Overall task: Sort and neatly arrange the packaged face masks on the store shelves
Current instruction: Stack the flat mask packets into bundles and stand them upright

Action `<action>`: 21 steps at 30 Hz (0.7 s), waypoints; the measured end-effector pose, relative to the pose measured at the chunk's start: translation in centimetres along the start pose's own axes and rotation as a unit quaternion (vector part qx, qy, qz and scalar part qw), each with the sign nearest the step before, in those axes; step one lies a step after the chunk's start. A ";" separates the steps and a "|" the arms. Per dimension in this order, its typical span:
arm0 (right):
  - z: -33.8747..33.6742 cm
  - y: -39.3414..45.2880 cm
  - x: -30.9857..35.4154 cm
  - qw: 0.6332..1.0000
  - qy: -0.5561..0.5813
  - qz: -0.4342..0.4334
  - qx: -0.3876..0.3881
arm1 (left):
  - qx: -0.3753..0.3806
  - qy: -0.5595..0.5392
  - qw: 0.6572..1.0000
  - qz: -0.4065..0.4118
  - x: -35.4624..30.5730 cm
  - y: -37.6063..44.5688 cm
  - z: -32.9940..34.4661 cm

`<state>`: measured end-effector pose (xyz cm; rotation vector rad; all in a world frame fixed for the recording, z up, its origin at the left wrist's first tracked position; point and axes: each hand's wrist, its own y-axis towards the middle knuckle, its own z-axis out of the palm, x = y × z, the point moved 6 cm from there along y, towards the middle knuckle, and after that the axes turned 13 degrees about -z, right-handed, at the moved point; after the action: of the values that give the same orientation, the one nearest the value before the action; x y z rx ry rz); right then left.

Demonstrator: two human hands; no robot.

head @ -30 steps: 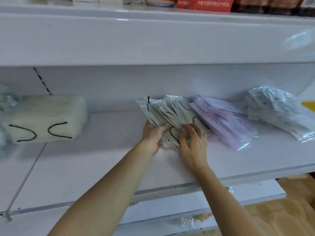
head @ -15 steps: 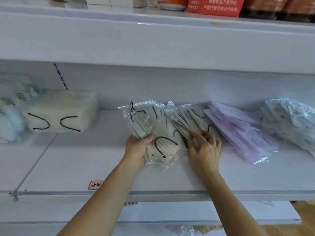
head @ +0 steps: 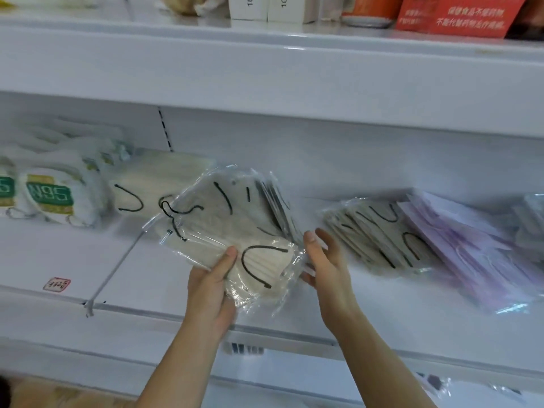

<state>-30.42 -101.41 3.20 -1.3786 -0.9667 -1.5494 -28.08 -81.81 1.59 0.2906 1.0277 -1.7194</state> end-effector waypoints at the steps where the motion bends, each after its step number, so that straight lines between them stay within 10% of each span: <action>1: 0.5 0.3 0.2 1.000 -0.018 -0.025 0.002 | 0.005 0.001 1.000 0.000 0.0 -0.3 0.4; 7: 1.1 1.8 0.2 0.994 0.098 -0.005 -0.054 | 0.044 0.025 0.998 -0.037 0.9 -0.4 1.9; 21: -6.2 1.5 4.9 0.898 -0.286 -0.318 -0.105 | 0.051 0.086 0.982 -0.158 5.8 0.0 5.9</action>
<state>-31.52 -108.16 7.43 -1.8438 -1.7933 -1.7775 -28.82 -90.02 1.51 0.3631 1.1606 -2.0664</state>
